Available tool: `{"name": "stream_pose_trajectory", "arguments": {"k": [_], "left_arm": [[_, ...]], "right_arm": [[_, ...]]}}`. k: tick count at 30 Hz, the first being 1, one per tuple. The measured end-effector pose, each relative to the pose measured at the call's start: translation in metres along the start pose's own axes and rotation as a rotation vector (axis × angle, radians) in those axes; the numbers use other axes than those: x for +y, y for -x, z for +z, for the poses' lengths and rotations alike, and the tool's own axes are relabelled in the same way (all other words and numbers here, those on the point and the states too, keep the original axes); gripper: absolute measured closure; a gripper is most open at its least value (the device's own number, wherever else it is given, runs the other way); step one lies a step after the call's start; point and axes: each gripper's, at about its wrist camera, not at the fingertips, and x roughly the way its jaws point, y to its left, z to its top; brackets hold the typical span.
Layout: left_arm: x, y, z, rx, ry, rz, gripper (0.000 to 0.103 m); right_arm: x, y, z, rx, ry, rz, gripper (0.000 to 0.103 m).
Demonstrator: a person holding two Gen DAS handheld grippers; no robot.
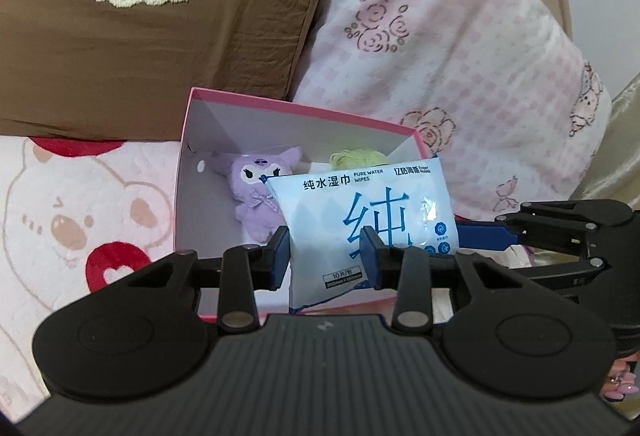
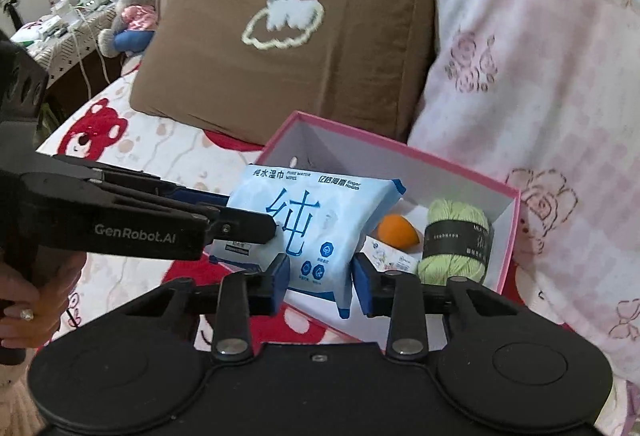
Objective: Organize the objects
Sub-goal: 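Carry the wipes pack with both tools over the pink box, then lower the wipes pack with both tools into the box beside the tissues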
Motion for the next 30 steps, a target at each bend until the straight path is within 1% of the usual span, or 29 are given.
{"name": "stream_pose_trajectory", "arguments": {"k": [5, 12, 15, 18, 22, 25, 30], "left_arm": [[0.006, -0.016, -0.004, 0.003, 0.001, 0.01, 0.068], [0.009, -0.038, -0.011, -0.006, -0.033, 0.047, 0.068], [0.009, -0.049, -0.016, 0.012, -0.075, 0.076, 0.068], [0.013, -0.059, -0.019, 0.034, -0.096, 0.083, 0.069], [0.016, -0.071, -0.026, 0.042, -0.119, 0.086, 0.07], [0.016, -0.079, -0.029, -0.006, -0.128, 0.078, 0.071], [0.011, -0.09, -0.034, -0.019, -0.158, 0.095, 0.071]], "right_arm": [[-0.011, -0.019, -0.002, 0.012, -0.04, 0.0, 0.064], [-0.021, -0.046, -0.011, 0.041, -0.09, 0.023, 0.064], [-0.026, -0.058, -0.014, 0.044, -0.116, 0.032, 0.064], [-0.035, -0.072, -0.018, 0.057, -0.155, 0.052, 0.064], [-0.042, -0.087, -0.025, 0.075, -0.19, 0.069, 0.064], [-0.048, -0.097, -0.03, 0.097, -0.208, 0.077, 0.064], [-0.064, -0.112, -0.041, 0.081, -0.311, 0.077, 0.064]]}}
